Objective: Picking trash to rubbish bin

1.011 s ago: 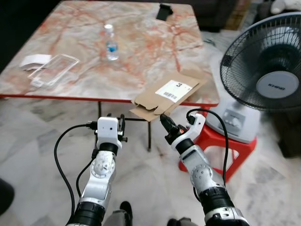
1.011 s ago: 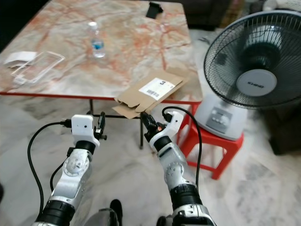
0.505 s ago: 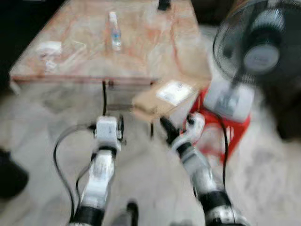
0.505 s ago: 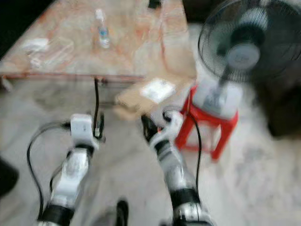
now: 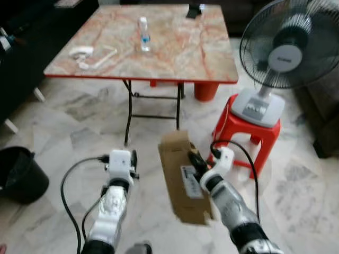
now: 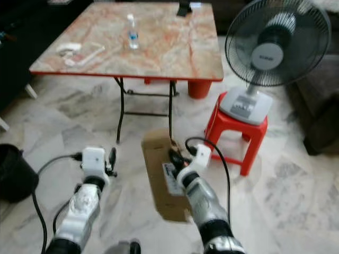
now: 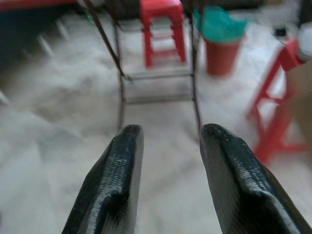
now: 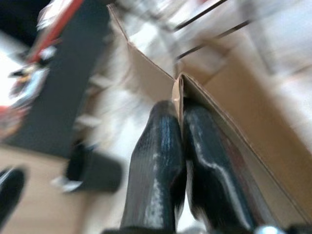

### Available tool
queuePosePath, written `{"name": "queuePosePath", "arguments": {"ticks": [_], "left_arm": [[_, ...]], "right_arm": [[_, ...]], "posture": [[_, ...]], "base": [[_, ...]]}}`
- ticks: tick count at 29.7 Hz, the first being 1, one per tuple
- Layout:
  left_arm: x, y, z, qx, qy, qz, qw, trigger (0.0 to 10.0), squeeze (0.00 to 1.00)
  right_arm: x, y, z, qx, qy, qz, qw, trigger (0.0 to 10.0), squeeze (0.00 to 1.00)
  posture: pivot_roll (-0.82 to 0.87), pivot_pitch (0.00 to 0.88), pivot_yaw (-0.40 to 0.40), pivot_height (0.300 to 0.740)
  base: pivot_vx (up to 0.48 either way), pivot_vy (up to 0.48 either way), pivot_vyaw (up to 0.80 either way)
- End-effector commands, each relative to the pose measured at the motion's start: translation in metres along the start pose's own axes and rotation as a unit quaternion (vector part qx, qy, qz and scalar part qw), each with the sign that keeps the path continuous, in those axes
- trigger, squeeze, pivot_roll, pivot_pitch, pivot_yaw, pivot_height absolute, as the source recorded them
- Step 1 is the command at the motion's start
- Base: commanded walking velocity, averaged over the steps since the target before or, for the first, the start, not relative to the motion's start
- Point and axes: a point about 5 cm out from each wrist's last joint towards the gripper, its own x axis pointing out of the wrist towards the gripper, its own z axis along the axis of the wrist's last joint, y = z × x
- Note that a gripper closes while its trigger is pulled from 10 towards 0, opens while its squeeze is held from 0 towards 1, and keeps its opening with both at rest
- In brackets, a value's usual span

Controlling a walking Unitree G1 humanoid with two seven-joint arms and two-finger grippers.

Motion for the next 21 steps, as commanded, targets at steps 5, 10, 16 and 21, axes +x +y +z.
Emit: {"name": "queuePosePath", "arguments": {"ticks": [5, 10, 16, 21], "left_arm": [[-0.028, 0.023, -0.061, -0.024, 0.144, 0.021, 0.989, 10.0, 0.0], [-0.047, 0.04, -0.091, -0.023, 0.228, 0.034, 0.973, 10.0, 0.0], [-0.061, 0.041, -0.108, -0.021, 0.276, 0.026, 0.961, 10.0, 0.0], [-0.08, 0.04, -0.125, -0.01, 0.326, 0.026, 0.945, 10.0, 0.0]], "right_arm": [[-0.028, -0.05, -0.026, -0.036, 0.064, -0.119, 0.99, 10.0, 0.0], [-0.056, -0.079, -0.052, -0.057, 0.127, -0.19, 0.972, 10.0, 0.0], [-0.073, -0.091, -0.068, -0.068, 0.162, -0.226, 0.958, 10.0, 0.0], [-0.09, -0.102, -0.08, -0.077, 0.191, -0.259, 0.944, 10.0, 0.0]], "posture": [[0.07, 0.201, -0.028, 0.74], [0.07, 0.206, -0.029, 0.74], [0.07, 0.209, -0.03, 0.74], [0.07, 0.216, -0.033, 0.74]], "base": [[0.0, 0.0, 0.0], [0.0, 0.0, 0.0], [0.0, 0.0, 0.0], [0.0, 0.0, 0.0]]}}
